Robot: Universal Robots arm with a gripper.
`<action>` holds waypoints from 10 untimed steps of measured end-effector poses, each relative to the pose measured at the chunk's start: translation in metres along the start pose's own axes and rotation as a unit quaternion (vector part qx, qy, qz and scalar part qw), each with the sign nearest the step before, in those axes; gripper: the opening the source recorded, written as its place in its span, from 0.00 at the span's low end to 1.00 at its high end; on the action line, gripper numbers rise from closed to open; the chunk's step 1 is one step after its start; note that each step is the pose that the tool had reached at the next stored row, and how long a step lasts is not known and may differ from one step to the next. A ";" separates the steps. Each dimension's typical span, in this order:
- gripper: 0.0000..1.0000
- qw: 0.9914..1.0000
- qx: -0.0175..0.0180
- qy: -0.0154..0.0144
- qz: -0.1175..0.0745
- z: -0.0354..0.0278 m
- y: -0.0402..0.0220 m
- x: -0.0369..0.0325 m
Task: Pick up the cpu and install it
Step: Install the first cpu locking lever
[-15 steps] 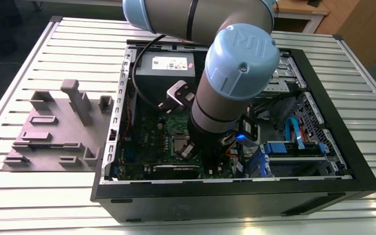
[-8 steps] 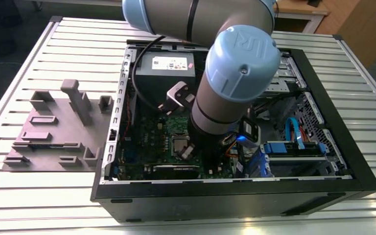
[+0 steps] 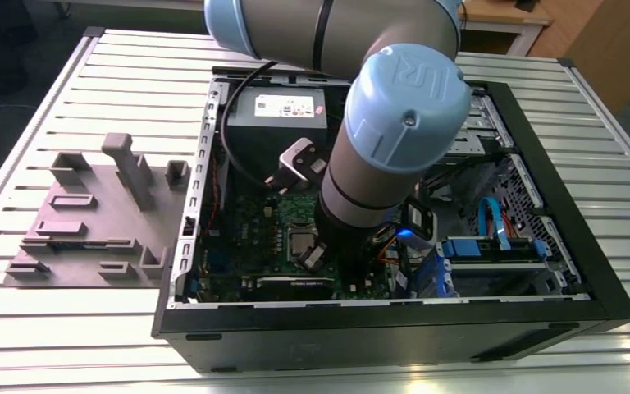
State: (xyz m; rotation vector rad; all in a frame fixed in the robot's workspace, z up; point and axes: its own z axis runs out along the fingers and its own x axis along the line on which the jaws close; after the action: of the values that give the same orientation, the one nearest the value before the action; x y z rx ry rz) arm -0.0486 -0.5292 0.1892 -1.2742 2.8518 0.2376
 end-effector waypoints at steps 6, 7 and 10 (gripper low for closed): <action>0.10 1.000 0.000 0.000 0.000 -0.0002 -0.0016 0.0018; 0.10 1.000 0.000 0.000 0.000 -0.0003 -0.0017 0.0019; 0.10 1.000 -0.001 -0.001 0.000 -0.0002 -0.0020 0.0022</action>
State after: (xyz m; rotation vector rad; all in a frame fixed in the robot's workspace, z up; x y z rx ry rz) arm -0.0486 -0.5321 0.1890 -1.2739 2.8506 0.2403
